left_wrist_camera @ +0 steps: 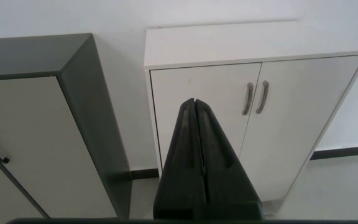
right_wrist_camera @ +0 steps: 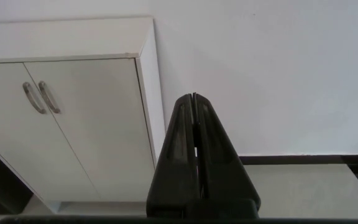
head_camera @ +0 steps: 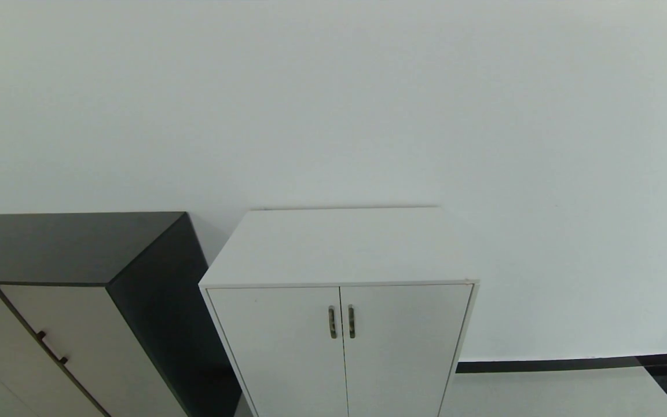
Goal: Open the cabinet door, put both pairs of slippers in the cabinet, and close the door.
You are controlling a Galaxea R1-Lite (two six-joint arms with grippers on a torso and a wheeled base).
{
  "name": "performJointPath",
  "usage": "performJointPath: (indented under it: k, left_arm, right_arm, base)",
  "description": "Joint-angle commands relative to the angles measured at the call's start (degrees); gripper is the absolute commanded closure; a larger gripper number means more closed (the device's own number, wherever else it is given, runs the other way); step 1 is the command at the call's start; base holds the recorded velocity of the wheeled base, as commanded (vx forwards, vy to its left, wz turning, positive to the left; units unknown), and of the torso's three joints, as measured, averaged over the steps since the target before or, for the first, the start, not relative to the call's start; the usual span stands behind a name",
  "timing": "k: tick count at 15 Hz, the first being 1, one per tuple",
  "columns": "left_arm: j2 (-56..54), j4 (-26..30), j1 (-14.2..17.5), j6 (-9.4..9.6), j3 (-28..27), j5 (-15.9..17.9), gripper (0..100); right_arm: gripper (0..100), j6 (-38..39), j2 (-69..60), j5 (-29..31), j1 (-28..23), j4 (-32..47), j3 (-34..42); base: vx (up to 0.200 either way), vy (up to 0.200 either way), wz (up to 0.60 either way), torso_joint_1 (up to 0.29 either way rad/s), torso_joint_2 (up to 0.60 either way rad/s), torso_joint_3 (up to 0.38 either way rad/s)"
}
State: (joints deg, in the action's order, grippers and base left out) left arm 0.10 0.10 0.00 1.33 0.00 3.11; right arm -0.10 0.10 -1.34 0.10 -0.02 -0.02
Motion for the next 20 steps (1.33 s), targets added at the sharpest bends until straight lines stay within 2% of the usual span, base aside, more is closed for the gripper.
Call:
performJointPath:
  k: [1,5,14,20]
  left_arm:
    - [0.08,-0.01,0.00,-0.10,0.00,-0.03,100]
    - [-0.01,-0.01,0.00,-0.36,0.00,-0.91,100]
    - [-0.01,-0.01,0.00,-0.36,0.00,-0.82,100]
    - [-0.01,-0.01,0.00,-0.36,0.00,-0.82,100]
  right_arm:
    - [100,0.19,-0.10,0.02,-0.01,0.02,0.02]
    - [100,3.88,-0.10,2.92,-0.01,-0.24,0.02]
    - [100,-1.22,-0.10,-0.50,-0.01,0.02,0.02]
    - [100,-1.22,-0.10,-0.59,-0.01,0.11,0.02]
  base:
    - [0.000,0.000,0.00,0.000,0.00,0.000]
    - [0.000,0.000,0.00,0.000,0.00,0.000]
    - [0.000,0.000,0.00,0.000,0.00,0.000]
    - [0.000,0.000,0.00,0.000,0.00,0.000]
